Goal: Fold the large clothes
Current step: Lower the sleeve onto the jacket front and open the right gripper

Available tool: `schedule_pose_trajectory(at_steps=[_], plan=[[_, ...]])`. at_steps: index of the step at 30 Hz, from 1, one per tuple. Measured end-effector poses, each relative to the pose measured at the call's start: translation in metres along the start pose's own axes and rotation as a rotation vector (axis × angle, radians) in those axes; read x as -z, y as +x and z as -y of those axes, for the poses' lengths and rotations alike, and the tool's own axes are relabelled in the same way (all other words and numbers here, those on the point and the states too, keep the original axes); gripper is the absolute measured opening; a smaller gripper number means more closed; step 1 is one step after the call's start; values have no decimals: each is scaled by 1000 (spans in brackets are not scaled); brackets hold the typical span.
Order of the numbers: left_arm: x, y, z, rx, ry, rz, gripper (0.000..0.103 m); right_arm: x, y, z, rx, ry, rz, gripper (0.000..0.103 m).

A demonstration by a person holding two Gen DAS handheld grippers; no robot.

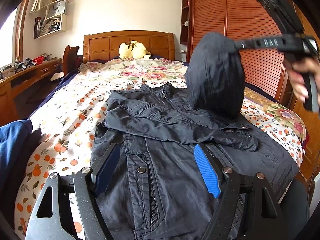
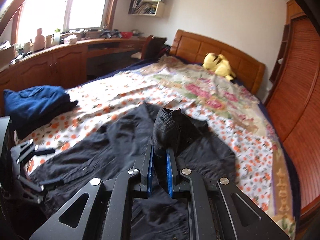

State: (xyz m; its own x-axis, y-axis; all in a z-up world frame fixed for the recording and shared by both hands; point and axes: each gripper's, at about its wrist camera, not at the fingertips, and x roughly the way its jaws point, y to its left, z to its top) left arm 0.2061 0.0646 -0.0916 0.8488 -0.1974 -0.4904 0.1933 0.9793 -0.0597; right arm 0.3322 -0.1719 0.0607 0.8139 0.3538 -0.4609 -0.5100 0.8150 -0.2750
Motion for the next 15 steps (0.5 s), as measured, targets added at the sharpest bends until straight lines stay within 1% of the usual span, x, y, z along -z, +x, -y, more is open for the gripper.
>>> schedule_pose_trajectory(at_steps=[4, 9, 15], plan=[[2, 1, -3, -7, -4, -4, 77, 18, 16, -1, -45, 25, -53, 12], [3, 1, -7, -14, -10, -5, 77, 41, 32, -12, -92, 50, -116, 12], [6, 3, -8, -21, -13, -12, 77, 64, 44, -21, -139, 111, -147, 12]])
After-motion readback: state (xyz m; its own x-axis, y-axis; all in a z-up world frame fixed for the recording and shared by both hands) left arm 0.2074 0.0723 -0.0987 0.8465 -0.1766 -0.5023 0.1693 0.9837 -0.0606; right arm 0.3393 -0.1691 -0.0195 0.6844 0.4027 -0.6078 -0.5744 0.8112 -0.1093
